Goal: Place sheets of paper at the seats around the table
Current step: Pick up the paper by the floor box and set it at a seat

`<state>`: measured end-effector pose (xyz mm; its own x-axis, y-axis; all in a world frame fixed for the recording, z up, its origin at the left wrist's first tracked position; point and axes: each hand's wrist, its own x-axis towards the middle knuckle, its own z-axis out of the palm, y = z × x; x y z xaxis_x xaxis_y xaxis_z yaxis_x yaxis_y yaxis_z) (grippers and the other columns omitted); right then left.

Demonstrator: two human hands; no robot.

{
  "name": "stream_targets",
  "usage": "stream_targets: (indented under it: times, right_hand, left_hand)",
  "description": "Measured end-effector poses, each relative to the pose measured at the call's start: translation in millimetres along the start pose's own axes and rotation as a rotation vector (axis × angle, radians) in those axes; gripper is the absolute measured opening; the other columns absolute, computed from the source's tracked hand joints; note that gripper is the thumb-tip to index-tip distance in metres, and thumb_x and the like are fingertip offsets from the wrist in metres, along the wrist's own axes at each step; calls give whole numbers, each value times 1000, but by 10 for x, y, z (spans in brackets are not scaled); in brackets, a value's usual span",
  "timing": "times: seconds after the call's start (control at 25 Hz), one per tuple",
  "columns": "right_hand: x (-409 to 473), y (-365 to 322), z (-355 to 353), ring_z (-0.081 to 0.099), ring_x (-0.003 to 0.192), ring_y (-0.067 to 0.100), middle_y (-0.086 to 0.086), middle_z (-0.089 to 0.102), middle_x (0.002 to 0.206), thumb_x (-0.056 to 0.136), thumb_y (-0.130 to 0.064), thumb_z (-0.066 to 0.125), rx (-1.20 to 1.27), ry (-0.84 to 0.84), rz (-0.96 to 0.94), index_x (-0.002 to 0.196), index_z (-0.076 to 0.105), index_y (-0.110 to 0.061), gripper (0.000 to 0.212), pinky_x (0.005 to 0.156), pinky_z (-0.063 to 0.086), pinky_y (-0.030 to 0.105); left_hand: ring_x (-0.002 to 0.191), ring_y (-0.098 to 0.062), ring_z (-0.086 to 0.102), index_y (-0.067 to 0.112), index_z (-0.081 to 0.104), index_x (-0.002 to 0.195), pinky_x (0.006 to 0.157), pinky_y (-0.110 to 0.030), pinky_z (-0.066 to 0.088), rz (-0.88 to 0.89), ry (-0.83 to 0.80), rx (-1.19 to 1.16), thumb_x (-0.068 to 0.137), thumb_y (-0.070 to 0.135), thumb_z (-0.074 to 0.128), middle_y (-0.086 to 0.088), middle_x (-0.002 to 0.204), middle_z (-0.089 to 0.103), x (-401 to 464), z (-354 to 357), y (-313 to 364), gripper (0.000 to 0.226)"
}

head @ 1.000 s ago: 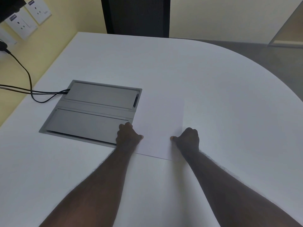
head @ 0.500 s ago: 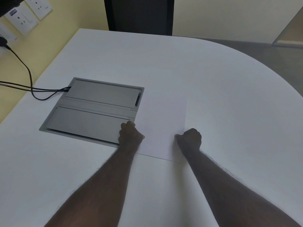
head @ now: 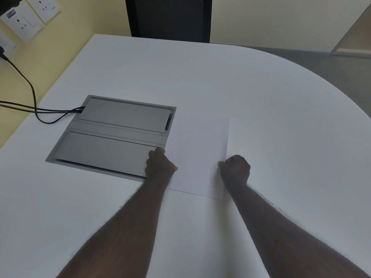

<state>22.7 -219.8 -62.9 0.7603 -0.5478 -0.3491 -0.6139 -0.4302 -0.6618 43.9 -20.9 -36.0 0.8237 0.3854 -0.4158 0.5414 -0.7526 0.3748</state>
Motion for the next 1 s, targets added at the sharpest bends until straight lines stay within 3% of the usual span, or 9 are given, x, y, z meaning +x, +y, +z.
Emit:
stream_targets:
  times: [0.12,0.28,0.4,0.52,0.68,0.92,1.0]
  right_hand:
    - [1,-7,25,60,79,27,6,63,82,77,-16,65,7,5,-11,75,60,-7,11,71,48,32]
    - [3,-15,14,63,74,29,4,62,69,81,-21,64,91,-21,83,63,54,-12,23,72,52,35]
    - [19,-7,5,66,79,31,7,66,72,86,-21,62,85,-41,99,60,55,-14,28,75,56,37]
    - [31,12,-18,66,88,29,9,71,90,91,-20,60,67,-65,82,80,66,-11,15,75,51,32]
    - [-38,18,-46,59,76,22,7,70,96,91,-17,58,95,-18,-14,92,66,-13,9,69,40,25]
    - [-127,-36,-46,64,92,27,5,66,101,92,-18,54,11,43,-106,109,65,-19,20,81,53,38]
    - [-118,-31,-36,61,87,24,5,61,100,91,-20,55,-14,55,-121,104,67,-17,18,76,50,35]
  left_hand:
    - [117,-27,54,19,47,130,91,-41,48,-5,-4,-1,70,22,83,-5,130,46,1,-7,-2,71]
    - [117,-28,55,19,47,130,91,-42,49,2,2,-1,71,22,84,-6,129,47,-5,-3,-2,70]
    - [117,-28,55,20,47,130,91,-41,48,-6,3,-11,71,22,83,-5,129,47,-9,0,-3,69]
    - [117,-27,55,20,48,131,91,-40,48,-9,11,-22,71,23,83,-5,130,48,-19,5,-15,69]
    - [118,-28,54,21,47,131,92,-41,47,-16,18,-4,72,24,82,-5,130,47,-25,14,-23,69]
    - [118,-26,54,22,48,130,92,-40,47,-14,21,2,71,25,83,-3,130,48,-14,15,-20,68]
    - [117,-26,54,22,48,129,93,-41,47,-13,21,-4,71,24,83,-3,129,48,-10,13,-22,69]
